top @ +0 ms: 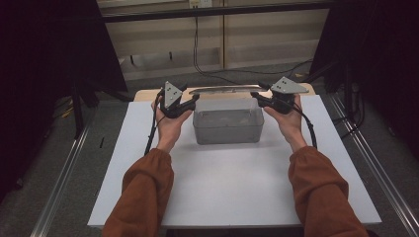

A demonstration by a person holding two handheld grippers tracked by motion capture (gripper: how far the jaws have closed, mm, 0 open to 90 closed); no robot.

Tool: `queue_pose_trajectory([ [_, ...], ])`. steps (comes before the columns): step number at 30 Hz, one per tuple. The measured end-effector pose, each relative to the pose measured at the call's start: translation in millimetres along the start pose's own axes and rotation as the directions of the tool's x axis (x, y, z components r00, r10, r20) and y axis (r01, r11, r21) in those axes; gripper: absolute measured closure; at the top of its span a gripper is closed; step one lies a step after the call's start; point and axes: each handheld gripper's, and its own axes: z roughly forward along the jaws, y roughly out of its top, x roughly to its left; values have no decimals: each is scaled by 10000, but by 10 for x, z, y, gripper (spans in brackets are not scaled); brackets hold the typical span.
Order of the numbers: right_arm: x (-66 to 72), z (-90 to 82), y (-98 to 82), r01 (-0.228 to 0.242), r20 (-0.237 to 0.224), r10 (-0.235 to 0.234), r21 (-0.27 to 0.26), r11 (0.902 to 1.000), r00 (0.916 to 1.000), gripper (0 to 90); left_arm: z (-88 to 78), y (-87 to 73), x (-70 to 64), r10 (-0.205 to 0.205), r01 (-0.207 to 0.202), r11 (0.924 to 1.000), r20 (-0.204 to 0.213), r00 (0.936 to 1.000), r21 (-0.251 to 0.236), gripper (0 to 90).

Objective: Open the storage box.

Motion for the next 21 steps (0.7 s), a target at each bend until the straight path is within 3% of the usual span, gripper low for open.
queue_pose_trajectory([
  [13, -78, 55, 60, -328, -66, 328, -63, 9994, 9994, 548, 94, 27, 57, -218, 219, 9998, 260, 9994, -27, 549],
  [15, -84, 62, 58, -378, -40, 377, -120, 9992, 9993, 545, 107, 36, 61, 43, -44, 10000, 288, 9996, 35, 553],
  [21, -119, 78, 35, -734, -115, 732, -248, 9970, 9973, 552, 168, 45, 48, 161, -163, 9999, 308, 9994, 56, 602],
])
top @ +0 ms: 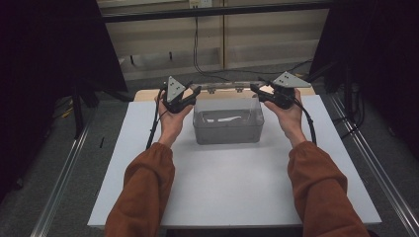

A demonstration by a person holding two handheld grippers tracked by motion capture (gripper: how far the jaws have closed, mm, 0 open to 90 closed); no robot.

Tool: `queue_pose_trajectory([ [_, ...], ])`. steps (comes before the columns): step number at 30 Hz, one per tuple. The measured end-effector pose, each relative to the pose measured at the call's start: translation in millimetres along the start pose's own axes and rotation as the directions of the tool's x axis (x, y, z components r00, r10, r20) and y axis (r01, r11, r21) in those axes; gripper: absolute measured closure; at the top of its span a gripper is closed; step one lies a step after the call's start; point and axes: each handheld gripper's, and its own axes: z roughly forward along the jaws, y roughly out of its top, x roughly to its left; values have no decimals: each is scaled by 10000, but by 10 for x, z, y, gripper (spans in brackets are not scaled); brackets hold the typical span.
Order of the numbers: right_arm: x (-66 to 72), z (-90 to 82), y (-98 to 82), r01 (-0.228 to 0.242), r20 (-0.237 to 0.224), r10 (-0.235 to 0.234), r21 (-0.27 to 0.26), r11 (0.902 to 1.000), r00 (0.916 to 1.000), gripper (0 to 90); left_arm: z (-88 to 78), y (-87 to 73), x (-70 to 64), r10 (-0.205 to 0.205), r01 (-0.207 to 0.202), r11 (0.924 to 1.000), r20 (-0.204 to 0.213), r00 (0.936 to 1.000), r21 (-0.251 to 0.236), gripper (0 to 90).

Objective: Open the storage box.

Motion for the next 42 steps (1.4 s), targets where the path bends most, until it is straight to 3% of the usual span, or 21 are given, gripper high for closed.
queue_pose_trajectory([
  [11, -45, 65, 25, 48, 127, -50, 88, 9999, 9999, 540, 44, 4, 29, -305, 305, 9994, -14, 9995, -139, 645],
  [26, -148, 165, -23, -194, 257, 189, 187, 9996, 9995, 552, 111, 7, 109, -280, 279, 9995, -121, 9995, -113, 683],
  [29, -184, 181, -29, -149, 397, 138, 284, 9995, 9991, 552, 129, -3, 121, -463, 462, 9989, -126, 9988, -61, 683],
  [42, -213, 280, -102, -630, 144, 624, 430, 9971, 9979, 598, 195, -65, 137, -311, 313, 9994, -138, 9994, 176, 701],
])
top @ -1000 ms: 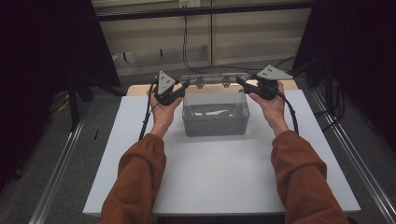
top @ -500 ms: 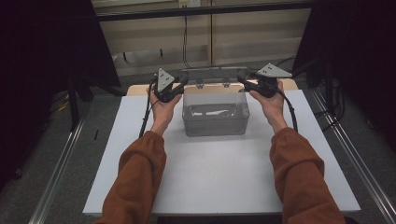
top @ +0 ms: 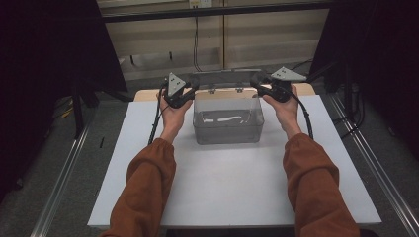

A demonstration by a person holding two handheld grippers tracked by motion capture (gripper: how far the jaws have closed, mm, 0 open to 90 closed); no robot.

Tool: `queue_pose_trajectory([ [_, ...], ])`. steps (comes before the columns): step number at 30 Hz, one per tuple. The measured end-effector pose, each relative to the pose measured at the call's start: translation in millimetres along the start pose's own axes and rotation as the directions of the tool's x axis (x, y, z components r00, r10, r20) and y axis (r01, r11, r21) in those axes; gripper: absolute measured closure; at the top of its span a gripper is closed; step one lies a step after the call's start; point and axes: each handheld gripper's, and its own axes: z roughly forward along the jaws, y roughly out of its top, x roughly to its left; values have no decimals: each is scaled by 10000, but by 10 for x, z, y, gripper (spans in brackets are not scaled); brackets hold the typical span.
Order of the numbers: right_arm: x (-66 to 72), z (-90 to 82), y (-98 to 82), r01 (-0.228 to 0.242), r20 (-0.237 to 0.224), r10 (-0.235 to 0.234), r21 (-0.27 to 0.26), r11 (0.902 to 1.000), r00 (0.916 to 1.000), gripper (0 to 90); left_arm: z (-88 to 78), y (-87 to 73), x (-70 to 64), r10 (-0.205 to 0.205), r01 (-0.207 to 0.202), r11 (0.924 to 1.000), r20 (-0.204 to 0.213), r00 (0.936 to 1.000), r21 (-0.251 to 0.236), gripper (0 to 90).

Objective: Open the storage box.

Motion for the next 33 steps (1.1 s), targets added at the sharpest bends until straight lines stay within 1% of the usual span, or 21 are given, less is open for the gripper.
queue_pose_trajectory([
  [1, -3, 1, 2, -4, 0, 4, 14, 10000, 10000, 601, 6, 2, 2, -61, 61, 10000, -3, 10000, -29, 701],
  [2, -7, 5, 8, -6, -8, 6, 29, 10000, 10000, 603, 10, 6, 14, 13, -13, 10000, -5, 10000, 18, 702],
  [4, -16, 10, 30, -113, -59, 113, 131, 9999, 9999, 608, 18, 9, 25, -81, 81, 10000, 13, 10000, 42, 703],
  [7, -33, 18, 51, -154, -122, 156, 182, 9997, 9998, 616, 37, 10, 34, -56, 56, 10000, -44, 10000, 82, 710],
  [9, -34, 30, 57, -203, -66, 204, 173, 9996, 9998, 616, 53, 16, 42, 0, 1, 10000, -73, 10000, 100, 712],
  [10, -35, 34, 59, -205, -24, 206, 165, 9997, 9998, 617, 62, 21, 37, 17, -15, 10000, -163, 9999, 97, 714],
  [12, -40, 46, 61, -270, 31, 269, 111, 9996, 9996, 618, 81, 35, 23, 219, -215, 9997, -286, 9994, 137, 720],
  [16, -56, 72, 64, -279, 90, 279, 42, 9996, 9996, 626, 117, 29, 48, 49, -47, 10000, -313, 9995, 46, 724],
  [18, -56, 81, 74, -253, 192, 251, 81, 9996, 9995, 627, 131, 36, 57, 67, -65, 10000, -332, 9994, 59, 723],
  [22, -68, 103, 80, -650, 241, 653, -103, 9978, 9976, 610, 152, 46, 79, -5, 8, 10000, -281, 9996, 79, 724],
  [26, -53, 142, 74, -724, 392, 731, -186, 9972, 9966, 581, 174, 45, 102, -107, 109, 9999, -252, 9996, 106, 725],
  [27, -54, 152, 63, -715, 436, 725, -230, 9972, 9964, 580, 175, 46, 104, -67, 71, 9999, -254, 9997, 153, 725],
  [29, -63, 167, 45, -690, 448, 699, -202, 9974, 9965, 602, 181, 45, 108, -41, 46, 9998, -255, 9997, 176, 726],
  [31, -81, 173, 17, -846, 505, 850, -100, 9964, 9951, 610, 185, 42, 109, -40, 46, 9998, -324, 9995, 187, 731],
  [33, -96, 177, -2, -788, 642, 784, 37, 9969, 9949, 635, 195, 38, 111, -106, 113, 9998, -364, 9993, 176, 736],
])
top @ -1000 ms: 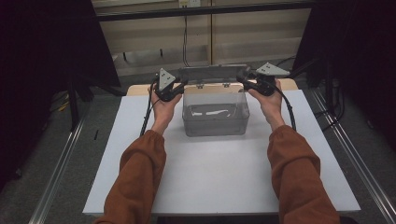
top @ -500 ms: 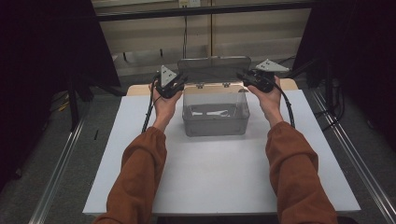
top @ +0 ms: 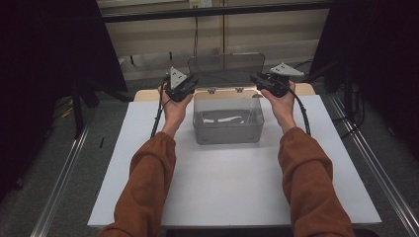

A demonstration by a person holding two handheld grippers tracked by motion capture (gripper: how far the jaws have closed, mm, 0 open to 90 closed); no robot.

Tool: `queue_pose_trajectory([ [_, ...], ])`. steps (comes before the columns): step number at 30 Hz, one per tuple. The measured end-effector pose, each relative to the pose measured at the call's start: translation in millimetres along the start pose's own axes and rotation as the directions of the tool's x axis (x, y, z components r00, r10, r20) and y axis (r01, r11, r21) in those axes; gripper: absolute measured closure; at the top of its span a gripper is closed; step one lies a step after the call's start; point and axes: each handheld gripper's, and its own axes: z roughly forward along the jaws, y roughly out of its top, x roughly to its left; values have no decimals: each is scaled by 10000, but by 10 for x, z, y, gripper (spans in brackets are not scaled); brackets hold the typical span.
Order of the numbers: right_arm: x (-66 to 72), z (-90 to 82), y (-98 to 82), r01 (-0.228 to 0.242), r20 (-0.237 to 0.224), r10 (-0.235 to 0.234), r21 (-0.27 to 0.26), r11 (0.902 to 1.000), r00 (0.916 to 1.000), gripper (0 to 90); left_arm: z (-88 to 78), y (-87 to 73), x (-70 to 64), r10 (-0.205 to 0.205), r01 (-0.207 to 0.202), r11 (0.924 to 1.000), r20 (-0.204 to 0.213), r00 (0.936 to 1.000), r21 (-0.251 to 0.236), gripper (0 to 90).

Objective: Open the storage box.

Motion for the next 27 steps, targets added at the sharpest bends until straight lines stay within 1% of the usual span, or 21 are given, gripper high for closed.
queue_pose_trajectory([
  [1, -4, 7, -10, -102, 10, 102, -3, 9999, 9999, 633, 5, -3, 3, -29, 29, 10000, -2, 10000, -23, 735],
  [7, -15, 43, -50, -184, -2, 184, 81, 9998, 9998, 639, 26, -12, 23, -94, 94, 10000, 47, 9999, 30, 739],
  [8, -20, 50, -59, -250, -32, 251, 85, 9997, 9997, 639, 31, -19, 27, -102, 102, 9999, 47, 9999, 108, 741],
  [11, -28, 73, -91, -163, 34, 162, 278, 9995, 9999, 645, 54, -69, 33, -127, 124, 9993, 82, 9999, 366, 749],
  [14, -37, 93, -124, -157, -26, 158, 416, 9990, 9999, 653, 68, -102, 32, -296, 293, 9991, 78, 9995, 307, 751],
  [15, -41, 94, -128, -189, -7, 190, 447, 9988, 9998, 658, 72, -97, 37, -223, 220, 9992, 70, 9997, 320, 751],
  [17, -51, 104, -137, -142, 79, 138, 507, 9986, 9999, 674, 79, -96, 41, -293, 290, 9989, 63, 9996, 362, 754],
  [20, -55, 117, -133, -140, 95, 135, 544, 9984, 9999, 679, 92, -126, 54, -284, 280, 9982, 69, 9996, 525, 757],
  [22, -56, 126, -129, -60, 139, 52, 576, 9983, 9999, 684, 113, -159, 54, -402, 398, 9976, 63, 9992, 574, 756],
  [23, -57, 133, -129, -98, 168, 88, 570, 9983, 9998, 687, 122, -173, 58, -452, 447, 9973, 71, 9990, 588, 753],
  [25, -66, 148, -124, -99, 186, 88, 613, 9981, 9998, 689, 141, -192, 56, -694, 688, 9961, 99, 9975, 560, 750],
  [27, -75, 163, -122, -86, 193, 74, 634, 9980, 9998, 691, 155, -202, 70, -661, 654, 9961, 86, 9978, 598, 749],
])
